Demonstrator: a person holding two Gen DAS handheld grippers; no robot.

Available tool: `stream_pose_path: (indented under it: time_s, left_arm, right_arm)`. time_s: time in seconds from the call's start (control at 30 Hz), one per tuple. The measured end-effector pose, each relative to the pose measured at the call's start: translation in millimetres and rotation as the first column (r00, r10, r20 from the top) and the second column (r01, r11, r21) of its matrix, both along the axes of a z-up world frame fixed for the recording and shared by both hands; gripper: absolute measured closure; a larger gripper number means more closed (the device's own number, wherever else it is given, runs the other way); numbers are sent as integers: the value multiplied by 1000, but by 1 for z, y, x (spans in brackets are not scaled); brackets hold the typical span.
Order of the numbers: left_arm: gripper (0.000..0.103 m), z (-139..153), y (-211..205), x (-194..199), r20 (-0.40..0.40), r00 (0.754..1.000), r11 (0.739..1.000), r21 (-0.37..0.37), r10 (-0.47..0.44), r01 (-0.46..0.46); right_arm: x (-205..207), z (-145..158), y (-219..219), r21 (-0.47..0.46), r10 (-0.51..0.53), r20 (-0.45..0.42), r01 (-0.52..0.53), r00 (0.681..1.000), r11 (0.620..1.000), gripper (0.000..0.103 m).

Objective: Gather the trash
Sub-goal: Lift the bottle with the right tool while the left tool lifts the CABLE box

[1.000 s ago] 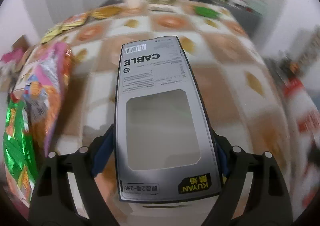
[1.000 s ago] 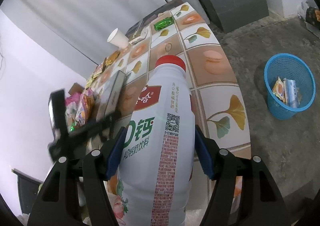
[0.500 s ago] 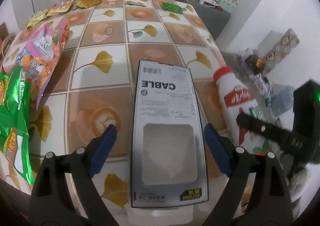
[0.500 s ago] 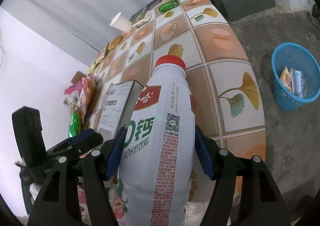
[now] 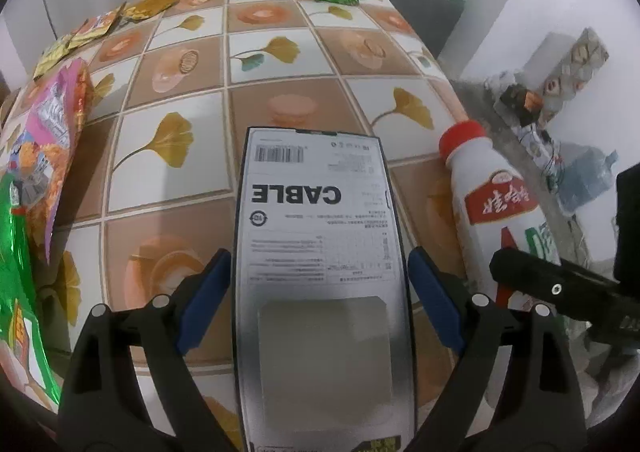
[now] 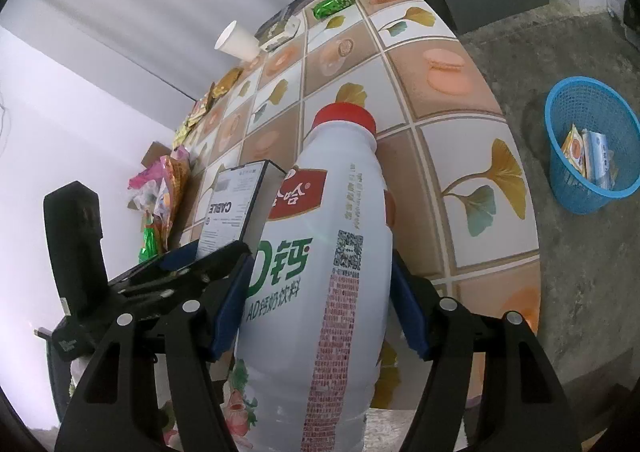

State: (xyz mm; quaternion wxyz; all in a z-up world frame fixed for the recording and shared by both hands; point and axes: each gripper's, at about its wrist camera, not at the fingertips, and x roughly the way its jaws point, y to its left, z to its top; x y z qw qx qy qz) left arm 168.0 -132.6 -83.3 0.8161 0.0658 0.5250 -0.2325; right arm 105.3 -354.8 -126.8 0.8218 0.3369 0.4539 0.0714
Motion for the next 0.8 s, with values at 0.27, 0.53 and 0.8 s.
stream_pose_path:
  time_s: [0.27,0.53,0.8]
  left_arm:
    - [18,-6,-13,-7,33,996,995,64,-77,75]
    - [19,-7,-11,-6,57,996,993,99,-70,65]
    - [20,-4,-6,-9,88,994,993,110,-58,48]
  right_arm:
    - [-1,0,1,-1,-15,-3,15,1000,1000,38]
    - [-5,-3,-6,53,-33,15,32,999,998,39]
    - [-12,-7,-12,109,-55,26,52,998,993,40]
